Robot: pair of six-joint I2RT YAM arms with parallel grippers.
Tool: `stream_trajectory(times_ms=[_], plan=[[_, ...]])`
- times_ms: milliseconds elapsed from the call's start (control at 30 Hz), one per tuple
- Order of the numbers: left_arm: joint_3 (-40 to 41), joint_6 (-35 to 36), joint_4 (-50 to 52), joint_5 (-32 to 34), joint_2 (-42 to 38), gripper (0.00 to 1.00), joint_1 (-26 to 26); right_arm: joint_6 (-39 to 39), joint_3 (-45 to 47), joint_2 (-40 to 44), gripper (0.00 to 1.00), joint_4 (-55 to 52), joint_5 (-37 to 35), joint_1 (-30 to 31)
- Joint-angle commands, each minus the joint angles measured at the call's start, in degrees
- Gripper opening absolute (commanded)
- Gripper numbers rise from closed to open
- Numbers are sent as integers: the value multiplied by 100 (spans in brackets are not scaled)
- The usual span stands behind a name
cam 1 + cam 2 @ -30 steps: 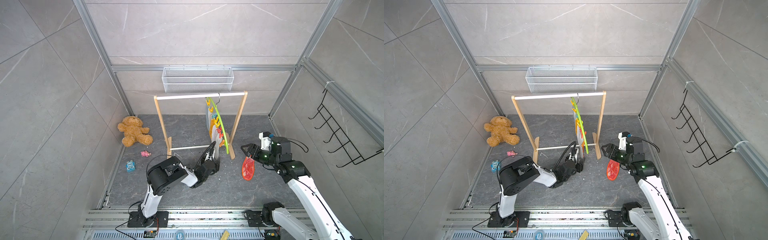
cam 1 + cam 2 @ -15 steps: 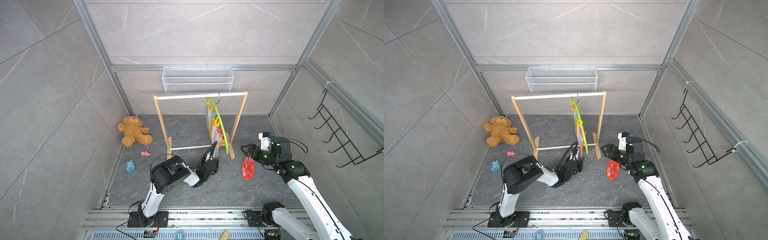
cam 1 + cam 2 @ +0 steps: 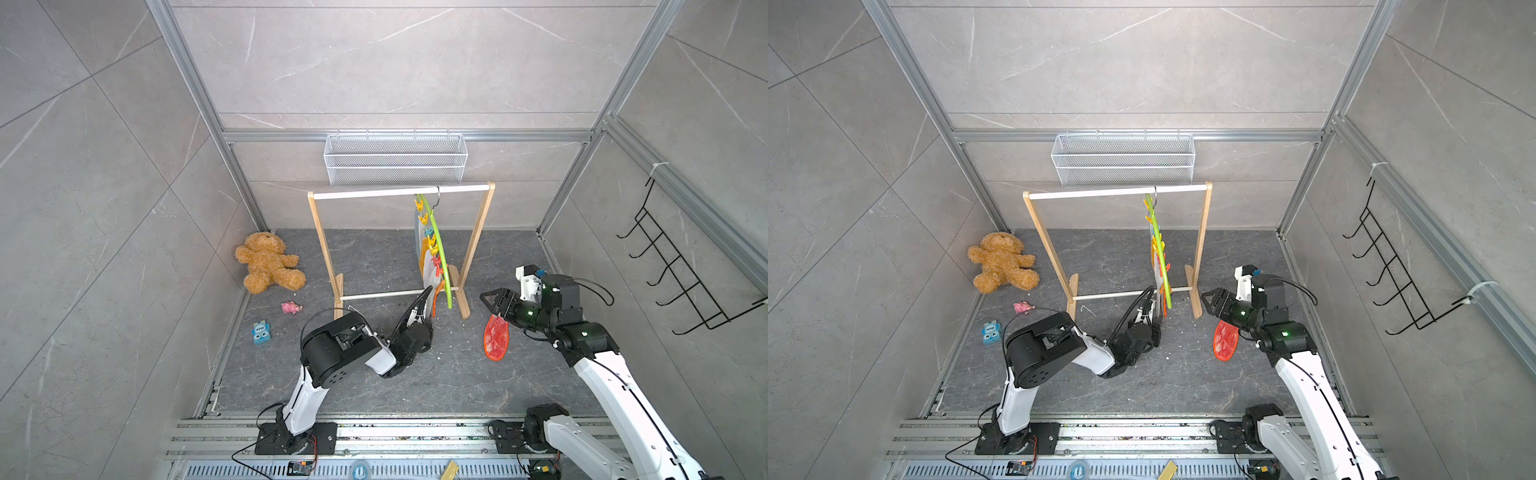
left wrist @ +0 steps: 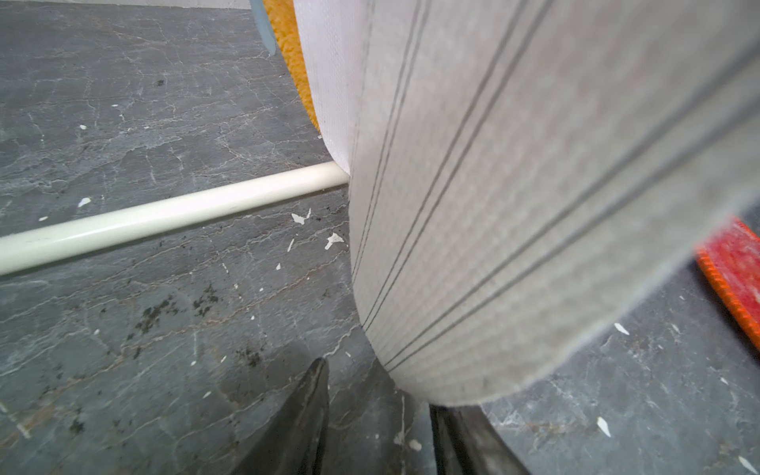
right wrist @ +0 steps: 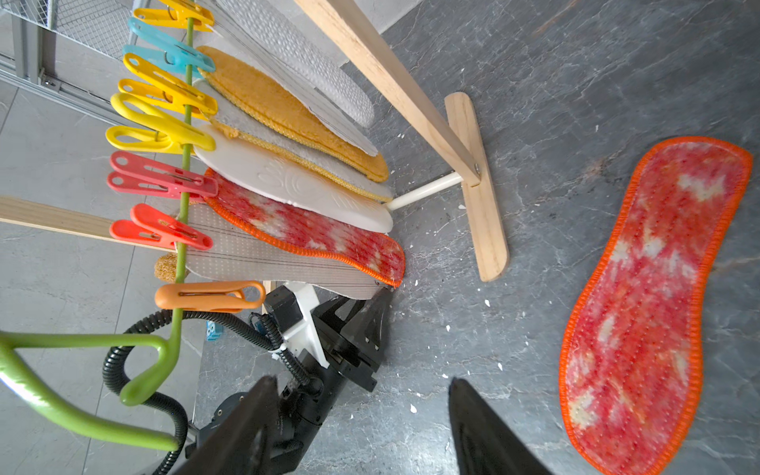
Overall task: Take the shoe insoles off the hanger
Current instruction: Remove the insole from the hanger.
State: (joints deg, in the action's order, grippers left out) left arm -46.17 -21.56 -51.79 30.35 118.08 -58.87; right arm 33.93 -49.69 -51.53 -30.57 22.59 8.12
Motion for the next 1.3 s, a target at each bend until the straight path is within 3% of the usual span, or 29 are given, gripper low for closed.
stream_trajectory(times_ms=[0, 567, 800, 1267], plan=[[64, 19, -226, 260, -307, 39, 25, 100, 106, 2, 67, 144, 120, -6], [221, 74, -279, 287, -582, 15, 136, 446, 219, -60, 65, 522, 470, -9], [437, 91, -330, 394, -792, 0, 219, 792, 215, -94, 65, 778, 664, -16], [897, 297, -343, 596, -1492, 0, 370, 1750, 163, -371, 71, 1727, 1182, -3]])
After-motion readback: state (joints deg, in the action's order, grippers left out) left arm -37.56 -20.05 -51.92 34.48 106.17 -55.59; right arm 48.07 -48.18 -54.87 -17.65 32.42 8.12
